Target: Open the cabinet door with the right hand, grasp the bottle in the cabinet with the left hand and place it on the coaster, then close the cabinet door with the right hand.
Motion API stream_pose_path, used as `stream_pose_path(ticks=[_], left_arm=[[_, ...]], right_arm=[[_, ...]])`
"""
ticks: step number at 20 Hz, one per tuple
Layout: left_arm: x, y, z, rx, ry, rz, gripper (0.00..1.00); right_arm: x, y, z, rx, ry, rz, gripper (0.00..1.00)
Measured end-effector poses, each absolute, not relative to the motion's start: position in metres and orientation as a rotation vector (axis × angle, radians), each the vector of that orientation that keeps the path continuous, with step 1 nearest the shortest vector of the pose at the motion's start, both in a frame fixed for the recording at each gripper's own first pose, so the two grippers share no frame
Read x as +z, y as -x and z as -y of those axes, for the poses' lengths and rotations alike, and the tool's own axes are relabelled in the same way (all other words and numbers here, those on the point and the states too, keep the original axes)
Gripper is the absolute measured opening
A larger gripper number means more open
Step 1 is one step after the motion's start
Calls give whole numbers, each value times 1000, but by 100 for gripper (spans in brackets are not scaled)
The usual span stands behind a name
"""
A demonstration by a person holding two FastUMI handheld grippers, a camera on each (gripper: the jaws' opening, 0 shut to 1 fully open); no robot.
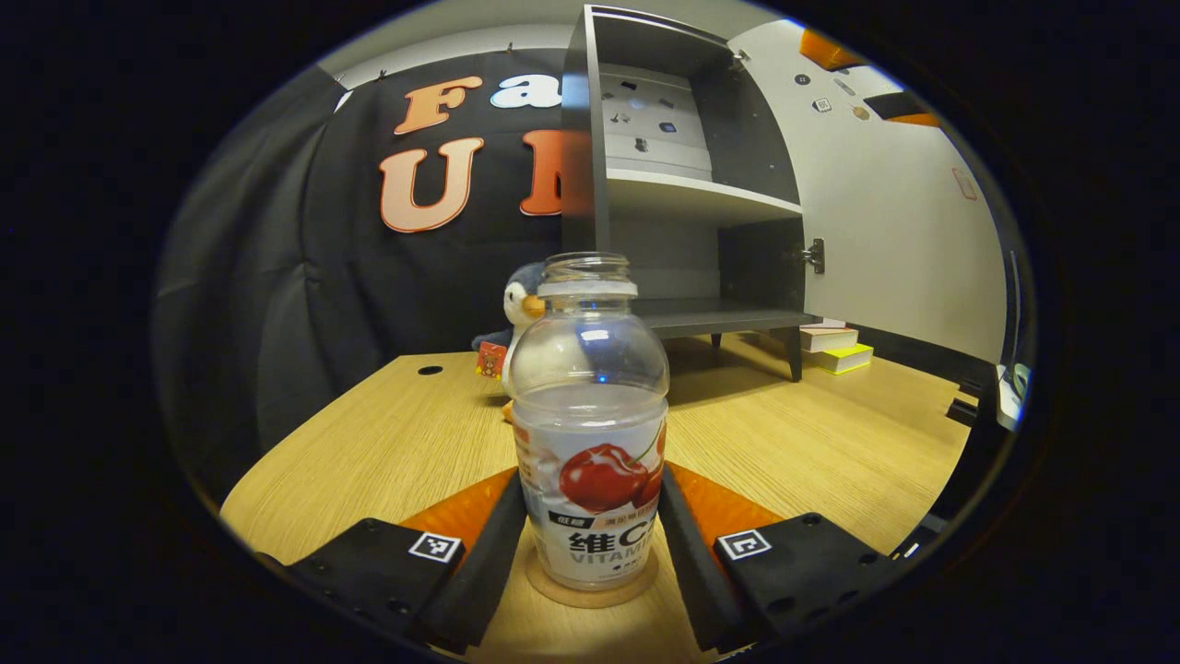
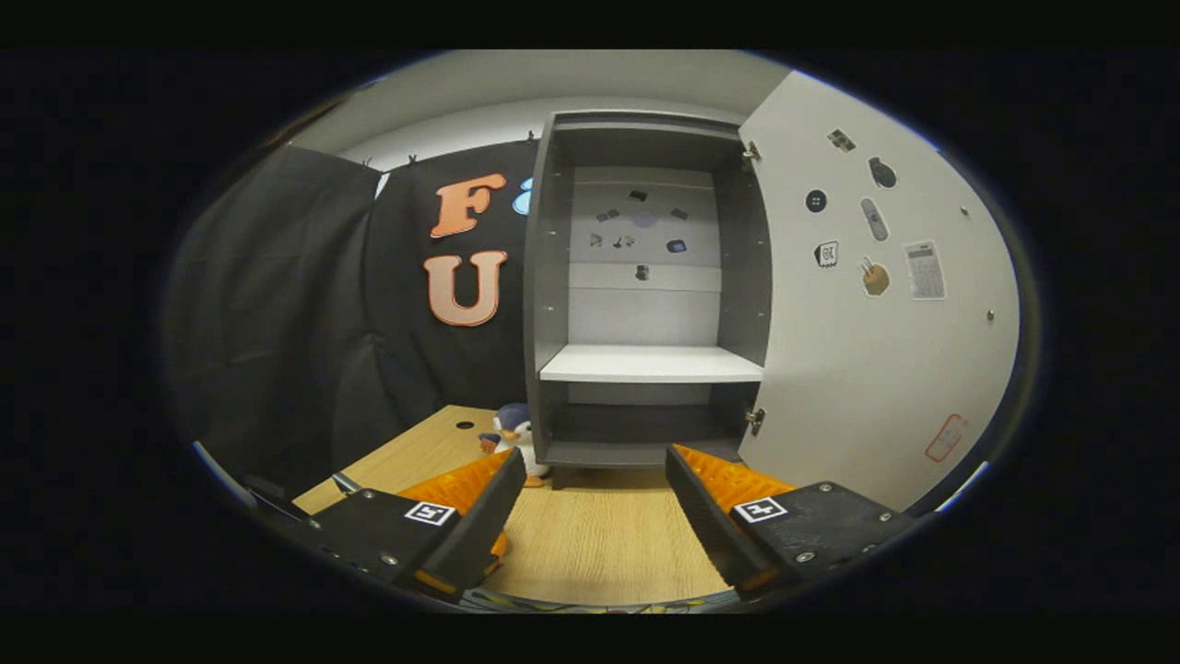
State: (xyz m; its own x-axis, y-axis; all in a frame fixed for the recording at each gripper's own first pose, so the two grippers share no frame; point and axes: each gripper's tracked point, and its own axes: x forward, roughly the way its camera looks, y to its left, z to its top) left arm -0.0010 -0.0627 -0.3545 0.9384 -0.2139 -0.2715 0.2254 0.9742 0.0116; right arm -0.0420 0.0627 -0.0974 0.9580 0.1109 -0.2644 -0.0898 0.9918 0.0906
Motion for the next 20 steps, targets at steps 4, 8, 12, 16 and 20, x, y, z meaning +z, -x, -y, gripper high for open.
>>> stream_pose_path(ticks=[4, 8, 12, 16, 20], left_arm=[[-353, 2, 64, -234, -53, -275, 87], [-351, 1, 63, -233, -67, -276, 88], [-341, -3, 63, -230, -81, -259, 89], [-332, -9, 60, -213, -91, -244, 94], [-300, -19, 64, -203, -90, -182, 95]], right_arm=[[-95, 45, -55, 90, -74, -268, 94], [-93, 47, -54, 96, -70, -264, 94], [-93, 50, -52, 100, -73, -262, 94], [-92, 54, -49, 99, -82, -256, 94], [-85, 59, -38, 80, -56, -231, 94]])
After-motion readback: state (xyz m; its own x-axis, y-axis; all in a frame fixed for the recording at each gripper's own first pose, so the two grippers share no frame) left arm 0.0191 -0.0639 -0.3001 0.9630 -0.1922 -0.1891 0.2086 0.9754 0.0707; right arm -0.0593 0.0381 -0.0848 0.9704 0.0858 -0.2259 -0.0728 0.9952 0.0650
